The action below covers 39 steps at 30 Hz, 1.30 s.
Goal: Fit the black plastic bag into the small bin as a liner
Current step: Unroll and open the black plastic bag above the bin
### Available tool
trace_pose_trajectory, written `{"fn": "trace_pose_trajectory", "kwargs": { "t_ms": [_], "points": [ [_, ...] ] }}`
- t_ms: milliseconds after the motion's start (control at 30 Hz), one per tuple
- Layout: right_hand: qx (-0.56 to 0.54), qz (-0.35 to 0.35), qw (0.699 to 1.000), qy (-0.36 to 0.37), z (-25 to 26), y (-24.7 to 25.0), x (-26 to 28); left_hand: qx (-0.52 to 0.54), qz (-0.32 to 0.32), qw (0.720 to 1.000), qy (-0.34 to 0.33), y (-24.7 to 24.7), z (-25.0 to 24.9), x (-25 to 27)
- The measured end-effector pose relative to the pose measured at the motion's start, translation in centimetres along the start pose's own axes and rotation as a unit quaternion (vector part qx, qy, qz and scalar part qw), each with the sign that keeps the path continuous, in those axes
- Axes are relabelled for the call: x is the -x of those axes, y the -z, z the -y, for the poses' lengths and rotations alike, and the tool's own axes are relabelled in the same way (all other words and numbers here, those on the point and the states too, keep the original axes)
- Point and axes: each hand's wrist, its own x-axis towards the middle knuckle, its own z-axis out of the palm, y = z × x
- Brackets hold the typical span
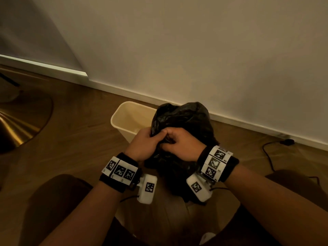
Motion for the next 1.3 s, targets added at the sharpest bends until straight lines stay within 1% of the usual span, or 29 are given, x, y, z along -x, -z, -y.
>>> {"fn": "trace_pose_trajectory", "kwargs": {
  "t_ms": [133,200,300,367,500,567,633,733,833,933,1000,1067,1167,1233,1300],
  "points": [
    [0.052,0.022,0.998,-0.007,0.8,2.9,-0.1,0.002,-0.015,0.999,-0.033,0.7,-0.4,-0.2],
    [0.065,0.009,0.998,-0.018,1.2,4.8,0.0,0.0,-0.036,0.998,-0.046,1.2,-0.5,-0.4],
    [0.064,-0.057,0.996,-0.022,1.3,7.7,0.4,-0.018,-0.077,0.995,-0.067,2.2,-0.5,-0.8],
    [0.068,-0.116,0.991,-0.022,1.1,9.6,0.7,-0.015,-0.1,0.993,-0.061,3.0,-0.4,-1.0],
    [0.083,-0.233,0.969,-0.003,0.4,13.2,1.2,-0.013,-0.14,0.989,-0.047,4.8,-0.7,-1.2],
    [0.079,-0.285,0.955,-0.006,-0.1,14.8,1.6,-0.026,-0.154,0.987,-0.039,5.4,-0.8,-1.2],
    [0.06,-0.32,0.945,-0.017,-0.5,16.1,2.0,-0.037,-0.165,0.985,-0.024,5.9,-0.9,-1.1],
    [0.033,-0.34,0.939,-0.027,-0.6,17.3,2.6,-0.058,-0.17,0.984,-0.009,6.4,-0.8,-0.9],
    [0.013,-0.331,0.943,-0.025,0.1,17.2,2.8,-0.133,-0.142,0.981,-0.014,6.8,-0.5,-0.9],
    [0.055,-0.304,0.951,-0.008,1.1,16.5,2.7,-0.173,-0.118,0.978,0.006,7.0,0.0,-1.2],
    [0.082,-0.265,0.961,0.002,1.5,15.9,3.0,-0.21,-0.109,0.972,0.003,6.4,0.4,-1.7],
    [0.126,-0.209,0.97,0.01,1.9,14.9,3.0,-0.255,-0.108,0.961,-0.02,5.8,0.8,-1.9],
    [0.201,-0.134,0.97,0.023,3.0,13.9,3.2,-0.29,-0.114,0.946,-0.083,4.5,1.1,-2.0],
    [0.214,-0.117,0.969,0.04,4.3,13.8,3.6,-0.292,-0.109,0.944,-0.112,3.7,1.2,-2.2],
    [0.192,-0.101,0.974,0.065,5.8,13.7,4.2,-0.282,-0.1,0.946,-0.125,2.9,1.4,-2.5]
  ]
}}
